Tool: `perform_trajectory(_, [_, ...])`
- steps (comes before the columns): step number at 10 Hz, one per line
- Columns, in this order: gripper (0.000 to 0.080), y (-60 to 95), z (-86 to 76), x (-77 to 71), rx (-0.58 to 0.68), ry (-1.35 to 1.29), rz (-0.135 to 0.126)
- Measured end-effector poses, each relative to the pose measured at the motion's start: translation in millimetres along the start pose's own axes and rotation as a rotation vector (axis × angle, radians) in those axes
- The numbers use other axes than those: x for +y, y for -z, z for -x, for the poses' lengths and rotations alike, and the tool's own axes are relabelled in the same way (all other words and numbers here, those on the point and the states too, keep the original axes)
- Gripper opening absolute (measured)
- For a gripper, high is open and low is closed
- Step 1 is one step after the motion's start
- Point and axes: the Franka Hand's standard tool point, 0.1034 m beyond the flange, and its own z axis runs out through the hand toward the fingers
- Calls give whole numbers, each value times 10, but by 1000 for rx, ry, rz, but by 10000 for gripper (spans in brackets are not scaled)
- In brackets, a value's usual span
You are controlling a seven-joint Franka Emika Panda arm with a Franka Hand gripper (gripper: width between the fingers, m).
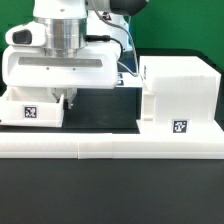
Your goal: Assemble drawer
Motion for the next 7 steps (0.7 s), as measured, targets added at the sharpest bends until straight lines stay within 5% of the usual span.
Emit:
perform_trajectory(4, [41,0,0,0,0,0,0])
perform_trajectory(7, [41,95,-64,-204,-9,115,0])
